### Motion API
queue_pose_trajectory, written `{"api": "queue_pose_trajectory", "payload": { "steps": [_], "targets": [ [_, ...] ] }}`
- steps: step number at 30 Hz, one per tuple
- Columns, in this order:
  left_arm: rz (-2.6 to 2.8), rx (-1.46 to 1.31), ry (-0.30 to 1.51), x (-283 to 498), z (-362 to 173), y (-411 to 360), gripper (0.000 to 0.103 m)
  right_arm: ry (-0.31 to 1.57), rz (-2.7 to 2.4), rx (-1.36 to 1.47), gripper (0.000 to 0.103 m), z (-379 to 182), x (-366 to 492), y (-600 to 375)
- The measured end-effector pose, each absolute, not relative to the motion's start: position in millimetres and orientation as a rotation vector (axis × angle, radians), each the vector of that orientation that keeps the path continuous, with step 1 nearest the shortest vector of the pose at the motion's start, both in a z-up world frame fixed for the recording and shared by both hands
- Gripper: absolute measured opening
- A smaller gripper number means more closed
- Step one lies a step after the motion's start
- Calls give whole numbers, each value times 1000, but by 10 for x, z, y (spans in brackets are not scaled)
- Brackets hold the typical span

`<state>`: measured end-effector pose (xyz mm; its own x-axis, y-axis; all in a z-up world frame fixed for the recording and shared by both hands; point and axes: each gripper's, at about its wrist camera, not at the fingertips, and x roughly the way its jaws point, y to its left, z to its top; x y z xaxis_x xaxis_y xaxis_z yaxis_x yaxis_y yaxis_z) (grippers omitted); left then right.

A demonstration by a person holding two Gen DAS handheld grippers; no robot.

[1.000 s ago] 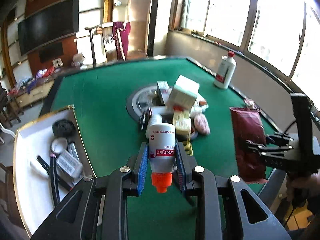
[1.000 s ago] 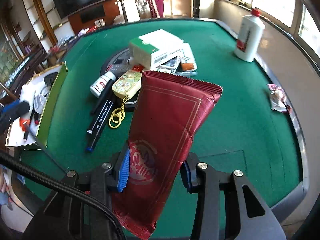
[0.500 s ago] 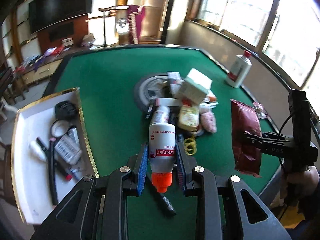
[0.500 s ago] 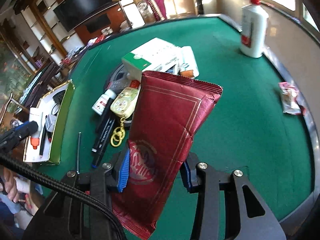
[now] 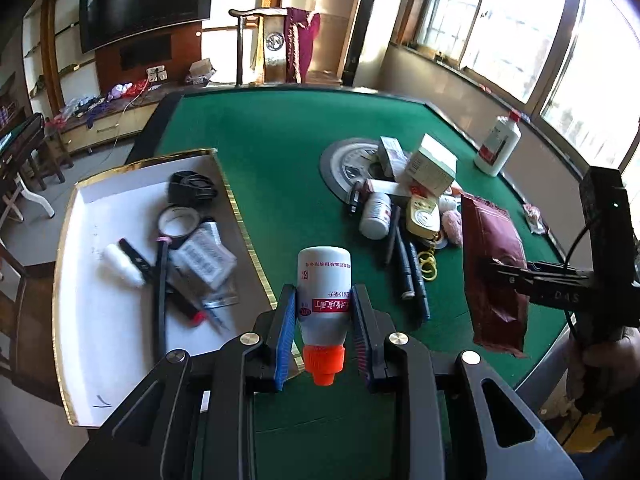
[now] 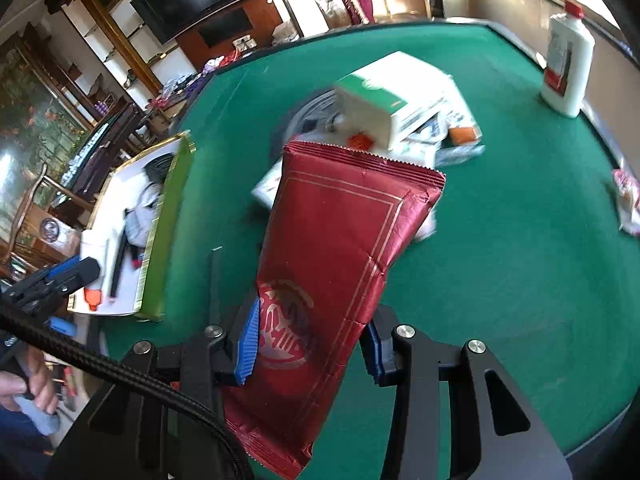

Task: Organize objects
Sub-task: 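Lift the bottle and red pouch and carry them over the white tray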

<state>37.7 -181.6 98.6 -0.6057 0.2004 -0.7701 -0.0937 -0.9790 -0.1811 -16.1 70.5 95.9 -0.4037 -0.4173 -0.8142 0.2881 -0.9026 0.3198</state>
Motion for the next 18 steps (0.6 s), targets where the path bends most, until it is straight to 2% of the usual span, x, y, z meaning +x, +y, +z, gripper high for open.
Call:
{"api": "queue_pose_trajectory", "payload": {
  "steps": [5, 12, 18],
  "targets": [
    [2677, -1327, -294, 373, 914, -2256, 23, -126, -2318, 1354, 41, 1135, -18, 304],
    [2746, -1290, -360, 458, 939, -2812, 23, -53, -2237, 1314, 41, 1254, 46, -402],
    [2803, -1310, -463, 530, 862, -3275, 23, -19, -2136, 1300, 41, 1347, -167, -1095]
  ]
}}
